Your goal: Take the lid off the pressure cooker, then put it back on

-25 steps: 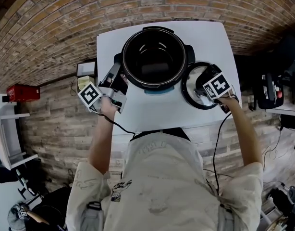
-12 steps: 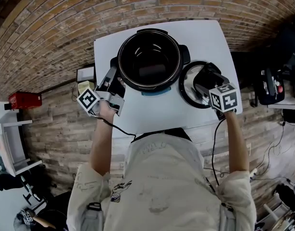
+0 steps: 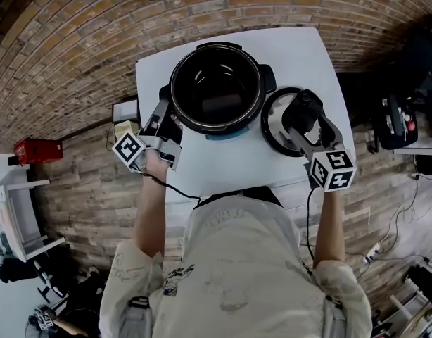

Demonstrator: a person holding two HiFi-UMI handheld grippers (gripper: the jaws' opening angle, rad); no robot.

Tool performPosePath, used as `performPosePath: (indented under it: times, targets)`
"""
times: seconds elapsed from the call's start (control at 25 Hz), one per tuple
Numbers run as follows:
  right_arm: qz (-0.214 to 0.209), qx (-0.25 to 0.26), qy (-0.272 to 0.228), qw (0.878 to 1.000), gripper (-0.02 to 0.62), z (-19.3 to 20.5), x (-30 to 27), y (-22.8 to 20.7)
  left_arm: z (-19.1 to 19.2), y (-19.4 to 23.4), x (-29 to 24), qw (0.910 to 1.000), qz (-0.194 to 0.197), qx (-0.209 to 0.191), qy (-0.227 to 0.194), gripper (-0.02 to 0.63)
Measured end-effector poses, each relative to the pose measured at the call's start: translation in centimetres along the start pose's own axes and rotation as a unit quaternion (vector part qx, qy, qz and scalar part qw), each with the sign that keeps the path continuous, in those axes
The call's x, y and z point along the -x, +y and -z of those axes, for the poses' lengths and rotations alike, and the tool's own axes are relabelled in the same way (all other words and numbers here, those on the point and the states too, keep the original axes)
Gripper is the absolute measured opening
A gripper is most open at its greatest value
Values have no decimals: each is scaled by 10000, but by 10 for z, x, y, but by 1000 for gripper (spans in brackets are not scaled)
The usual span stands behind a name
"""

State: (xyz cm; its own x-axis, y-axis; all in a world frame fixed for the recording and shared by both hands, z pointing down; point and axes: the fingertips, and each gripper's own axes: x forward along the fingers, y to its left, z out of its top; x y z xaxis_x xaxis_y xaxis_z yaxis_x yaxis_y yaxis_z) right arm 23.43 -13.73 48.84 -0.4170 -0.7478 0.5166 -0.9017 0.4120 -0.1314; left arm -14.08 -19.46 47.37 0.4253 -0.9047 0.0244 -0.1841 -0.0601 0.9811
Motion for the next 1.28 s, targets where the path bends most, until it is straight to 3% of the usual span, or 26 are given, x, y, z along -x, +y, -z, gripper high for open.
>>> performPosePath:
  times: [0.6, 1.04, 1.28]
  targets:
    - [-49, 115, 240, 9996, 405, 13, 4, 0, 0, -1, 0, 10000, -14, 25, -40, 92]
    - [-32, 609, 459, 9971, 405, 6, -1, -10, -1, 2, 1, 10000, -11, -52, -5, 112]
    - [-149, 697, 602, 9956, 405, 9, -8, -8, -2, 4, 4, 9998, -5, 93, -148, 130]
